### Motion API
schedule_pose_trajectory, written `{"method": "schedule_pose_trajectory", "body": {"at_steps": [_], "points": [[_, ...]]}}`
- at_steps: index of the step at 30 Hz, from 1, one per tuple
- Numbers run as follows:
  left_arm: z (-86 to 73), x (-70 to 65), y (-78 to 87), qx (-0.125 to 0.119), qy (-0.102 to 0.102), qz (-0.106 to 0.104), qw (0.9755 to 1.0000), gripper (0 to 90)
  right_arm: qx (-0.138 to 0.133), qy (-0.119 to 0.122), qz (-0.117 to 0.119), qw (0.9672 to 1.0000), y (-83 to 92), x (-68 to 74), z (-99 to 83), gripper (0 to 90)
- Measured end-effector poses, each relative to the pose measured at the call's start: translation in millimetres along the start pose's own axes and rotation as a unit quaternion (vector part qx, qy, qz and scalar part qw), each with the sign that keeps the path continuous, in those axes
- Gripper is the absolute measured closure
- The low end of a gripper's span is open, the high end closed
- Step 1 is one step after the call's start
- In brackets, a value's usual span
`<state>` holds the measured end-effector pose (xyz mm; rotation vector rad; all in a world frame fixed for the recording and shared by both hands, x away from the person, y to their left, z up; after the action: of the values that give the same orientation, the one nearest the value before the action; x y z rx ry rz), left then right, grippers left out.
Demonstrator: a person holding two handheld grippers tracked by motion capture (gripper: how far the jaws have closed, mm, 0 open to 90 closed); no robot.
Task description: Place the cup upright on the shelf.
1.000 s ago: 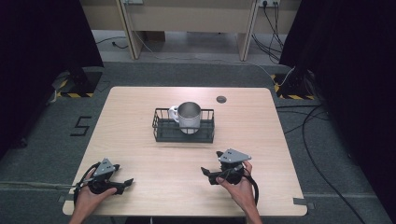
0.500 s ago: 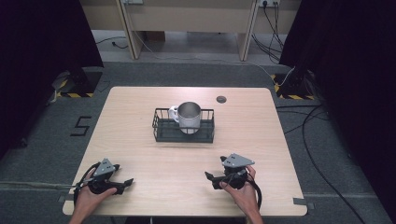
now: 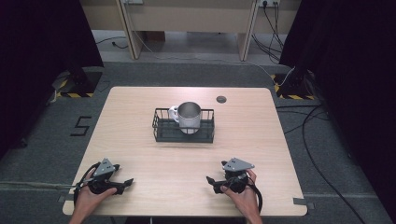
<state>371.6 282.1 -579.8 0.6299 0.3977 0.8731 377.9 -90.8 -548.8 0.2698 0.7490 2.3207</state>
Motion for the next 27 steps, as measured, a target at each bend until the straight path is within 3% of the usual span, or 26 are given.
{"method": "schedule_pose_trajectory", "body": {"at_steps": [27], "points": [[0.0, 0.0, 0.0, 0.0, 0.0, 0.0, 1.0, 14.4, 0.053, -0.007, -0.009, 0.9985, 1.3, 6.4, -30.2, 15.4]]}}
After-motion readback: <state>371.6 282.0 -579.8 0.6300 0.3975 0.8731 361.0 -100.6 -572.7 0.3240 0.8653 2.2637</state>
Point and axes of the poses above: each handheld gripper's, and its own axes: y roughly backward along the jaws, z roughly out of its top, x roughly to its left, the point moved 8 cm from there along -y, roughly forward along the jaws, and after that the axes turned 4 degrees about y, right-handed, at the moved point
